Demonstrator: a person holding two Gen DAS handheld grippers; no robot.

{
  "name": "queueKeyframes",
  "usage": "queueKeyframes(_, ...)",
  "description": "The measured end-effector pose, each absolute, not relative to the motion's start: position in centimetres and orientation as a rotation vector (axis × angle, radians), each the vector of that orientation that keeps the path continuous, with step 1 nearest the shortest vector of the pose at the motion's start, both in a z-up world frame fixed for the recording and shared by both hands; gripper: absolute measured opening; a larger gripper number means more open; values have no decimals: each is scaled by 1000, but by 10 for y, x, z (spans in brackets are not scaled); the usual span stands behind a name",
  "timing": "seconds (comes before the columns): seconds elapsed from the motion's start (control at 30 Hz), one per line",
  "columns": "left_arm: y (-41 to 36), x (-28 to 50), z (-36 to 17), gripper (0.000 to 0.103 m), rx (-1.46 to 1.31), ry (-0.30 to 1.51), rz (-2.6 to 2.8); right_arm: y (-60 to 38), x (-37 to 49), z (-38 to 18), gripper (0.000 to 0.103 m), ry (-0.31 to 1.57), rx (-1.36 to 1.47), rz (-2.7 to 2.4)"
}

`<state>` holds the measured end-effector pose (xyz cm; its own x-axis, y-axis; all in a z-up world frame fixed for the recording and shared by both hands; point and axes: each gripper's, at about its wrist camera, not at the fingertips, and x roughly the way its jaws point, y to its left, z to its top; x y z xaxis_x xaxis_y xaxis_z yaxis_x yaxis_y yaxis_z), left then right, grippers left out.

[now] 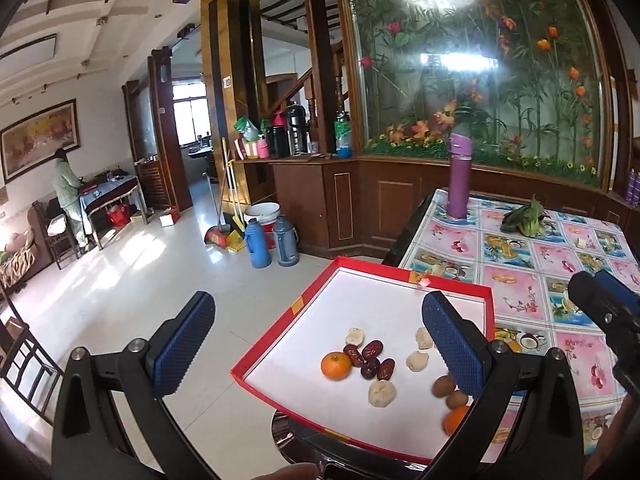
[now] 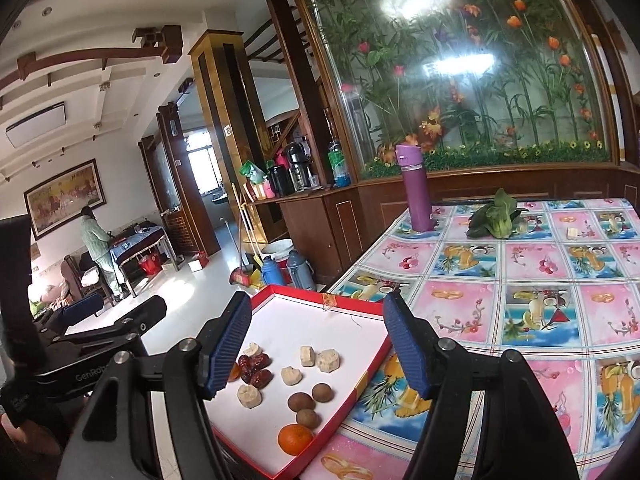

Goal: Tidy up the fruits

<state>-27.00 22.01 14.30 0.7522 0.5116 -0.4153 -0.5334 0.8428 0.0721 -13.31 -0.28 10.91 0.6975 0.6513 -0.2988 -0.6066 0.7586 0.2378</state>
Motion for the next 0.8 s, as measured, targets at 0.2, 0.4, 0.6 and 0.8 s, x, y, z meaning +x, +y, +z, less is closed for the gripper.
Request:
queueKeyframes(0.2, 225, -276, 145, 103, -91, 432, 576, 1, -142, 111, 68, 370, 102, 713)
queueKeyframes(0.4, 221, -280, 147, 103, -91, 433, 570, 1, -147, 111, 69, 375, 94, 719)
queueKeyframes(0.6, 215, -286, 147, 103, -74, 429, 562, 2, -157, 112, 69, 357, 74, 733)
queueKeyframes(0.8, 209, -286, 148, 103, -60, 431, 558, 1, -157, 110, 71, 367, 78, 736)
